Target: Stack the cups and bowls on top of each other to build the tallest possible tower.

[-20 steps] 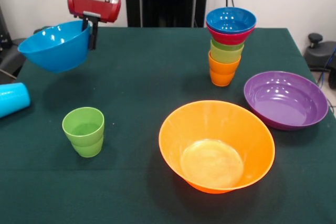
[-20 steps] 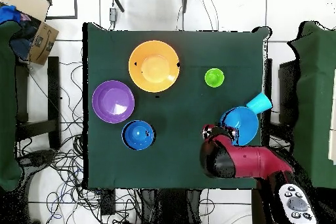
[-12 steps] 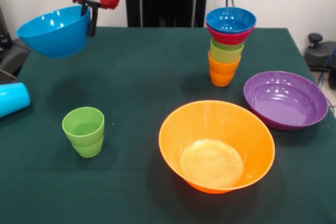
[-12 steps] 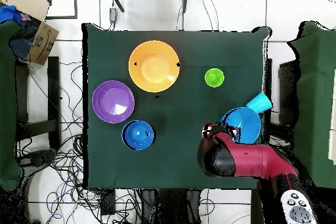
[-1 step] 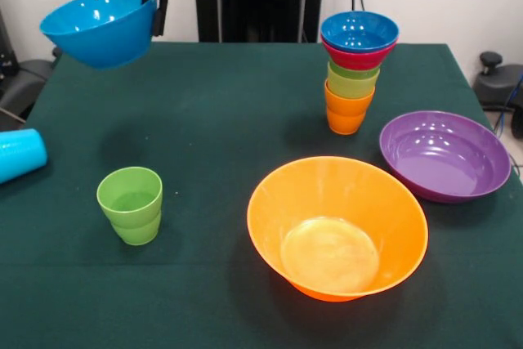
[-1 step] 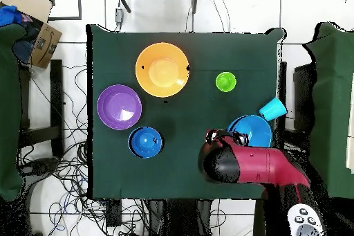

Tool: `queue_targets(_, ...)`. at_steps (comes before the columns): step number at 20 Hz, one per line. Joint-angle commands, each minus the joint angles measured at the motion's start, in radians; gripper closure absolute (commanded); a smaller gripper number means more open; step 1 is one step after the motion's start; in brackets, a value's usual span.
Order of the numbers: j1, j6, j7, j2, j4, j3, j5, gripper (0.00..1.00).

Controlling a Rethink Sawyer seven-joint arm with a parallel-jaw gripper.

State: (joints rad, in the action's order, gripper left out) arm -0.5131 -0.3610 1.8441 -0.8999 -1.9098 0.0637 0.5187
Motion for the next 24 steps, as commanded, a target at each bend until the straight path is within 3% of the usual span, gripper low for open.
queue_targets(1,0.058,-0.186,-0.005,-0.029,0.041,0.068,-0.047,1.00)
queue_targets(13,0.128,-0.254,0.046,-0.048,0.085,0.040,-0.071,1.00)
queue_targets(21,0.122,-0.159,0.030,-0.079,0.037,0.065,-0.088,1.00)
queue_targets(24,0.111,-0.171,0.008,-0.080,0.036,0.085,-0.103,1.00)
